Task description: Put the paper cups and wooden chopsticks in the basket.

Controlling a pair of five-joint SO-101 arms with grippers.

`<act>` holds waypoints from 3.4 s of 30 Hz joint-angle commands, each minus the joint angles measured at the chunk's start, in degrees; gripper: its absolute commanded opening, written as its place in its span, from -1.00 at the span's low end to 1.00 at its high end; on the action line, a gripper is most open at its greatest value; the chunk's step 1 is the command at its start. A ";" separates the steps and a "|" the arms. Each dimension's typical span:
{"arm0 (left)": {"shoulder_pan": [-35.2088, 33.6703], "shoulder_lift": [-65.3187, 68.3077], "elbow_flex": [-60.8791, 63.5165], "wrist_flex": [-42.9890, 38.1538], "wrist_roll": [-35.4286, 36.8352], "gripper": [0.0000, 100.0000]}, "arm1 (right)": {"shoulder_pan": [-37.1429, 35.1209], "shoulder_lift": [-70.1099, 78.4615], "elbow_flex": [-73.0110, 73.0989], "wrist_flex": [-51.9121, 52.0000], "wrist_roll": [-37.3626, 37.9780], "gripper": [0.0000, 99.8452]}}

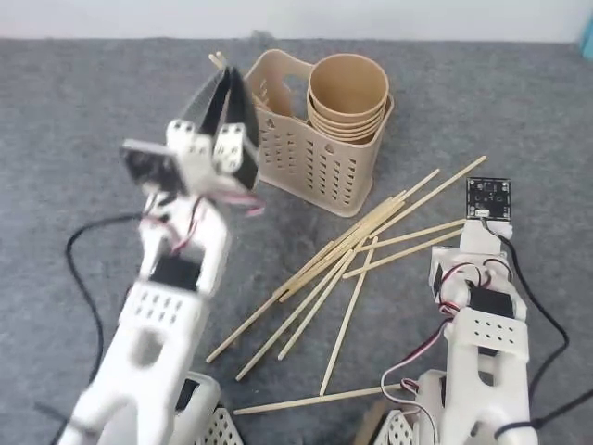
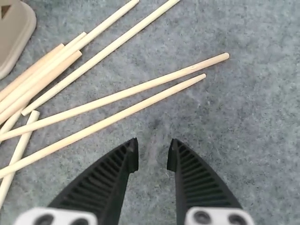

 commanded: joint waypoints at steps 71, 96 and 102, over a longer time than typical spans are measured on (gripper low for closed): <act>13.27 42.64 -14.37 56.88 -3.87 -0.52 | -1.63 0.13 0.53 -1.01 1.23 -0.75; 21.10 48.18 -18.95 74.99 -0.97 -0.98 | -1.63 0.13 0.53 -1.10 1.23 -0.75; 20.57 46.51 -18.68 80.00 -6.07 -0.98 | -1.63 0.13 0.53 -1.10 1.23 -0.75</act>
